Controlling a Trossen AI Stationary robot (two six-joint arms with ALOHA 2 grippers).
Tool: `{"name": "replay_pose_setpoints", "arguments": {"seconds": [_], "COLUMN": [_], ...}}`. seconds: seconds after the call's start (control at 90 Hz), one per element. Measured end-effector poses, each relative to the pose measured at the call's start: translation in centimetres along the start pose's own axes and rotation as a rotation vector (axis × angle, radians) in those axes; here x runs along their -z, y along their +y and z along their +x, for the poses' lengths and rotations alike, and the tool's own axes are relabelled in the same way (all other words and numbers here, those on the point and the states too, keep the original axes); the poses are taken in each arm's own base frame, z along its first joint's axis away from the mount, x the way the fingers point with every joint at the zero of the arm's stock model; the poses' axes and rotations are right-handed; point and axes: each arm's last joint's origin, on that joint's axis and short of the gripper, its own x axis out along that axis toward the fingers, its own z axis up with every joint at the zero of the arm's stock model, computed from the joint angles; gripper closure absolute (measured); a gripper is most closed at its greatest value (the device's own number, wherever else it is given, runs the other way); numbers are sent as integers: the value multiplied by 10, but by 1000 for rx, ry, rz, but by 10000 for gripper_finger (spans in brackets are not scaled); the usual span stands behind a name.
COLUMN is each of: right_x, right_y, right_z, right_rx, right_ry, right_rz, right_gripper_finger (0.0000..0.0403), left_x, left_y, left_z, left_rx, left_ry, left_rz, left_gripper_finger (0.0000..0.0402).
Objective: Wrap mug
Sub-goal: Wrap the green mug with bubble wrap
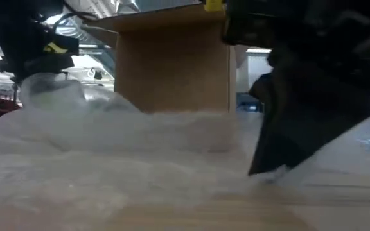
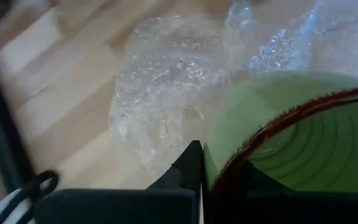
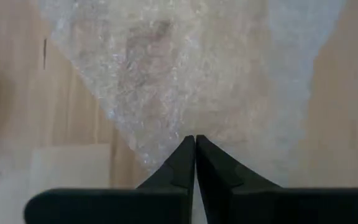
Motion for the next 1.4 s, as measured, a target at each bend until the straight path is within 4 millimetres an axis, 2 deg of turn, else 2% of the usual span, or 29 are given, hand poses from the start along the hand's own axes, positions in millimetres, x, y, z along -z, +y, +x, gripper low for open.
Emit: {"name": "replay_pose_setpoints", "arguments": {"seconds": [0.178, 0.322, 0.456, 0.611, 0.733, 0.844, 1.0, 1.256, 1.4], "right_x": [14, 20, 20, 2, -5, -20, -40, -55, -55], "right_y": [11, 18, 18, 19, 18, 16, 4, -30, -51], "right_z": [-4, -19, -38, -63, -64, -64, -47, -15, -10], "right_rx": [-29, -81, -85, -63, -2, 28, 43, 132, 267], "right_ry": [64, 120, 171, 73, 8, -134, -233, -218, -173], "right_rz": [-1, -22, -38, -49, -58, -13, 6, 53, 85], "right_gripper_finger": [402, 402, 402, 402, 402, 402, 402, 402, 402], "left_x": [3, 3, -4, -12, -11, -4, 15, 53, 72], "left_y": [8, 7, 0, -10, -21, -38, -65, -99, -112], "left_z": [-1, -8, -30, -66, -89, -102, -92, -42, -33], "left_rx": [-73, -54, 54, 192, 333, 515, 624, 442, 446], "left_ry": [2, -51, -126, -187, -195, -194, -152, -79, -50], "left_rz": [-47, -110, -140, -92, 2, 49, 104, 114, 76], "left_gripper_finger": [400, 400, 400, 400, 400, 400, 400, 400, 400]}}
